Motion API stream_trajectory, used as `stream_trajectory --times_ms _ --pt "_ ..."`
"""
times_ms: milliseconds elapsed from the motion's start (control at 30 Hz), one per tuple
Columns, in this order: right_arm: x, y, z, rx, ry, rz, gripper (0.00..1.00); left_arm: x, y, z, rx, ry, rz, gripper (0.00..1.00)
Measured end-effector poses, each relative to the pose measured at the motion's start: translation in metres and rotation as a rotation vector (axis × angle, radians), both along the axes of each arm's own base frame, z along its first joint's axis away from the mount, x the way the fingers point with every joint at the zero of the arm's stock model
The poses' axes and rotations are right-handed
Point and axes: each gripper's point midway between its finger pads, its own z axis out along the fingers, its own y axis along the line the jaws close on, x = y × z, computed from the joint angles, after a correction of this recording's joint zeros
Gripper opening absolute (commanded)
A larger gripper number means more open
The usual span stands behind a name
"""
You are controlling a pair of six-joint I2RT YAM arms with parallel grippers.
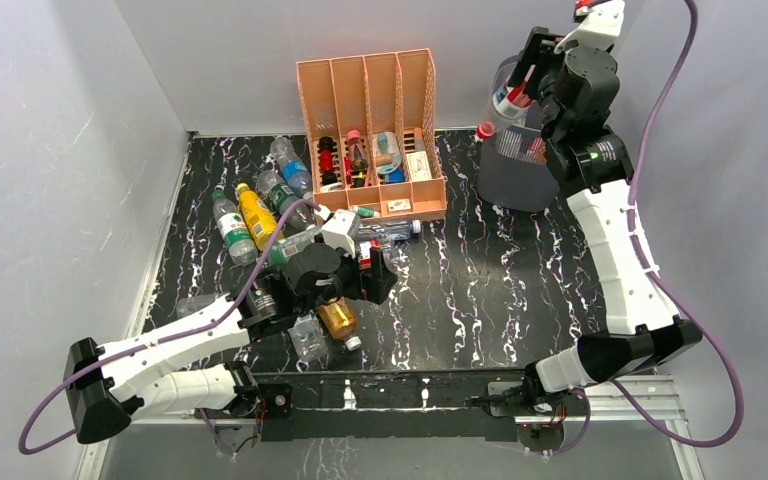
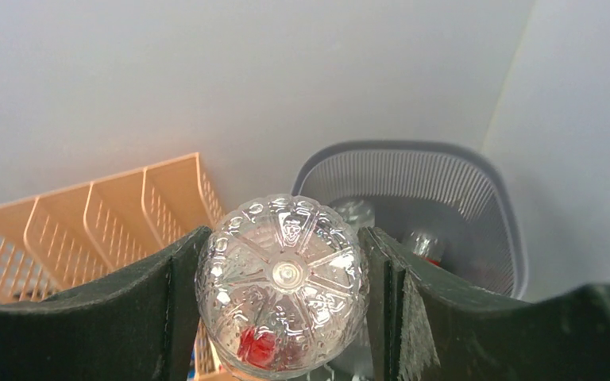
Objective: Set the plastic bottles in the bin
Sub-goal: Place the plastic bottle in the trash bin.
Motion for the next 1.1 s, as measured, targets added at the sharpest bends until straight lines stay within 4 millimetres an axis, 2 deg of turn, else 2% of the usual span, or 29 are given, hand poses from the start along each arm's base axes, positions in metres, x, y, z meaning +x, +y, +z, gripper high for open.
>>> stream_trajectory --times_ms 167,367,600,667,800,833,967,1100 --pt "0.003 -0.022 0.025 -0.002 -0.096 -0.087 0.56 -0.002 0.003 -0.009 0.015 0.012 0.003 0.98" --pt "0.001 -0.041 0.046 -0.018 -0.172 -0.169 0.56 -0.003 0.005 -0.015 0.026 0.023 0.009 0.98" --pt "0.004 -0.084 0.062 -0.043 -0.231 -0.299 0.58 -0.001 0.014 -0.03 0.07 0.056 0.056 0.98" --pt "0.01 -0.097 0.059 -0.047 -0.223 -0.331 0.58 -0.002 0.02 -0.039 0.098 0.081 0.082 0.98" --pt "0.024 -0.113 0.035 -0.039 -0.174 -0.355 0.61 -0.005 0.029 -0.051 0.132 0.131 0.123 0.98" --pt "0.027 -0.115 0.028 -0.033 -0.159 -0.356 0.64 -0.006 0.032 -0.053 0.137 0.143 0.133 0.98" --pt "0.046 -0.122 0.004 -0.013 -0.106 -0.35 0.97 -0.012 0.041 -0.064 0.163 0.197 0.172 0.98" --pt "0.069 -0.124 -0.022 -0.005 -0.029 -0.336 0.98 -0.018 0.052 -0.074 0.194 0.243 0.209 0.98"
